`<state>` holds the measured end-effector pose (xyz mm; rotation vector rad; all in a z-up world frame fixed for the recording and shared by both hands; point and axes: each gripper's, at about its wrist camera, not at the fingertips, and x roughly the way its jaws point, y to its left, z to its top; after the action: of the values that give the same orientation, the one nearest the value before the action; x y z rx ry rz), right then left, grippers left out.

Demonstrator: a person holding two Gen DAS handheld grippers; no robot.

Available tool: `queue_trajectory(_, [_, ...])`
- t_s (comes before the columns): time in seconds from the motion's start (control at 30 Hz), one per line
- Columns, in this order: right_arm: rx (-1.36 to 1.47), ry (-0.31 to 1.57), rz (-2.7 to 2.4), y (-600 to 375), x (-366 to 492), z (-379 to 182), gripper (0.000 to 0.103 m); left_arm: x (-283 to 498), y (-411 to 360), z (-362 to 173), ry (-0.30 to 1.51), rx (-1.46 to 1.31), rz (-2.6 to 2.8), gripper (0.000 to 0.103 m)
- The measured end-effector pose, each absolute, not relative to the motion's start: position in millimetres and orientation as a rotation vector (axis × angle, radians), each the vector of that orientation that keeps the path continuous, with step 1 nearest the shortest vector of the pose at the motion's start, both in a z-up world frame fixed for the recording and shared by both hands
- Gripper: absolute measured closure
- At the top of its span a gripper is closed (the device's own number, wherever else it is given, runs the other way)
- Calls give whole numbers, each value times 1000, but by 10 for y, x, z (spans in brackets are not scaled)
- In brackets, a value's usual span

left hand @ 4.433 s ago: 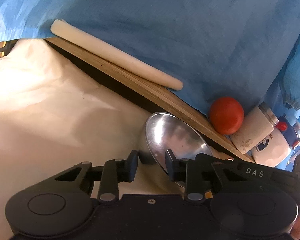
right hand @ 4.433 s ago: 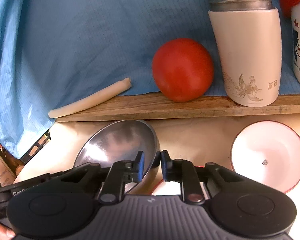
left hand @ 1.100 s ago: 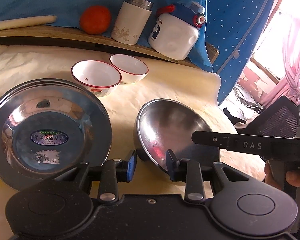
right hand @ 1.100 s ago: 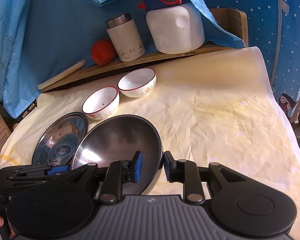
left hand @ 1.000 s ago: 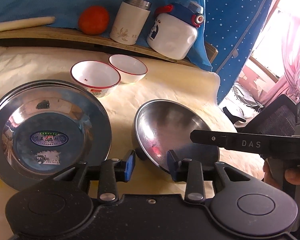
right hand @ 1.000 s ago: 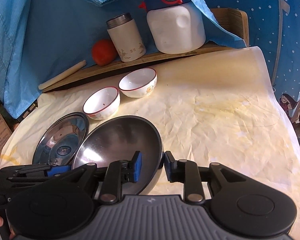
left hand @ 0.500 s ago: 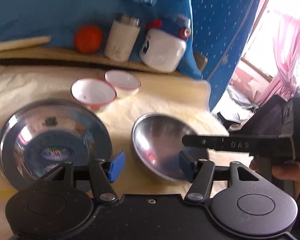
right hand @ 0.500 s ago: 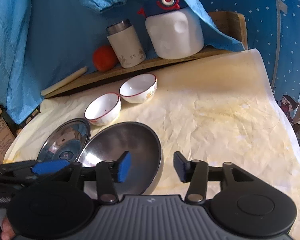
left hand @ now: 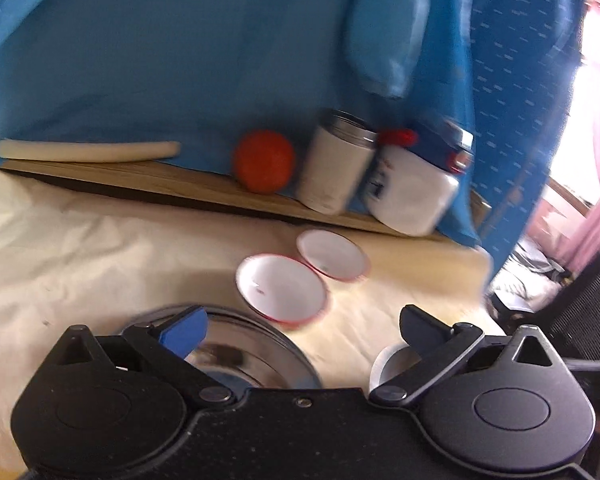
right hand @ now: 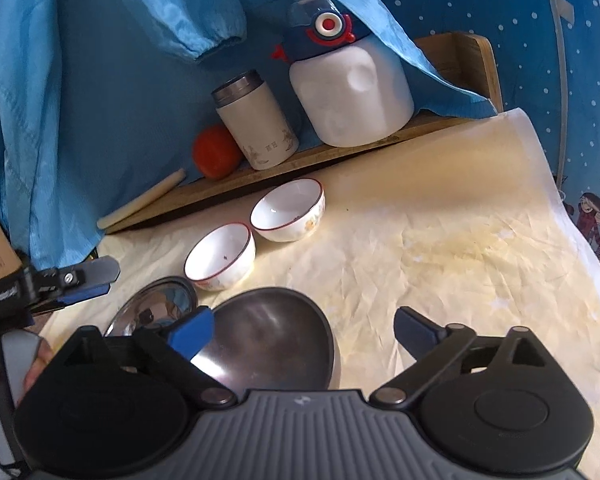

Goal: Organize plates and bowls
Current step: 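Move both tools to a red-rimmed white bowl and close on its rim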

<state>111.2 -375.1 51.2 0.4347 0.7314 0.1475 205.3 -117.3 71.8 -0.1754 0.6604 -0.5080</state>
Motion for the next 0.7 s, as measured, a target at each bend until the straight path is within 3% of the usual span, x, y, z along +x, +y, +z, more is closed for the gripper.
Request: queue_trajectory(0.7, [429,838,205,-3423,1992,452,1,3091,-1177,335,842,-109,-395,1])
